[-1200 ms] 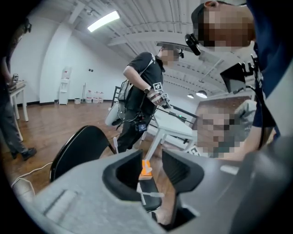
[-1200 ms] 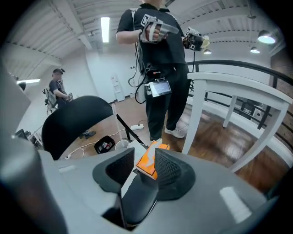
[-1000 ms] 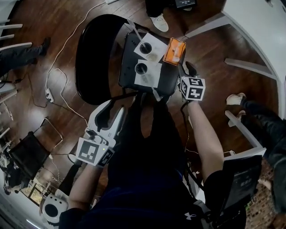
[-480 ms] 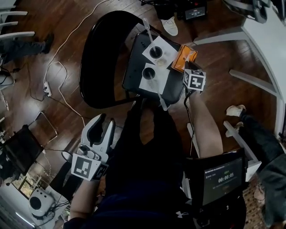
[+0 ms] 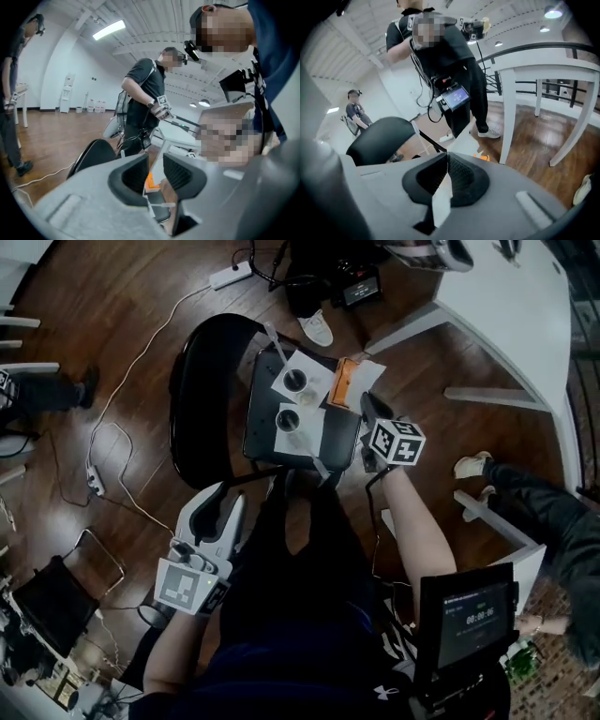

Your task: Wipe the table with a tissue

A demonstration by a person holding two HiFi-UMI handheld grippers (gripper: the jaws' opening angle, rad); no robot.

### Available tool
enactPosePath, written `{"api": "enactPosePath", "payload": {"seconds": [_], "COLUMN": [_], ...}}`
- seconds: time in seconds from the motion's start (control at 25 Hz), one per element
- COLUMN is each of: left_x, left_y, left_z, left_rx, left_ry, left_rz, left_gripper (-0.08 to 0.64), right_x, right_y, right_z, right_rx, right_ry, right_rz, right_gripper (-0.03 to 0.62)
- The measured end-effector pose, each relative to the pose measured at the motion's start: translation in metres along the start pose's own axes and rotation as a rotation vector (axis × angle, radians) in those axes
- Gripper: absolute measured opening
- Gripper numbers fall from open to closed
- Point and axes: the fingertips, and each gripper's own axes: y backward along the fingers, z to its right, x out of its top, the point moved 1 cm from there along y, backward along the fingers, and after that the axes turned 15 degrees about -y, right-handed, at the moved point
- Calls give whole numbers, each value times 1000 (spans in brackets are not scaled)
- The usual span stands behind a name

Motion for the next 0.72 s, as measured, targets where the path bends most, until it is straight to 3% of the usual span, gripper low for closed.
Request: {"api": "enactPosePath", "payload": {"seconds": [0.2, 0.36, 0.48, 0.6, 0.72], "left_x": [51, 83, 96, 107, 106], "left_y": [-20, -43, -45, -51, -44], "left_z": [31, 77, 128, 190, 254], "left_rx": [-232, -498, -697, -950, -1201], "left_ry": [-74, -146, -174, -103, 20], "left_rz": [79, 163, 181, 158, 60], "left_gripper": [138, 198, 225, 251, 292], "right_x": [32, 61, 66, 59, 34], "right_y": [104, 214, 304, 384, 443], "right_z": [-59, -103, -139, -163, -181], "right_rx": [139, 230, 287, 309, 327], "right_ry": [-86, -146, -167, -138, -114], "right_rz": [144, 325, 456, 594, 689], "right_gripper": [12, 12, 12, 12, 12]}}
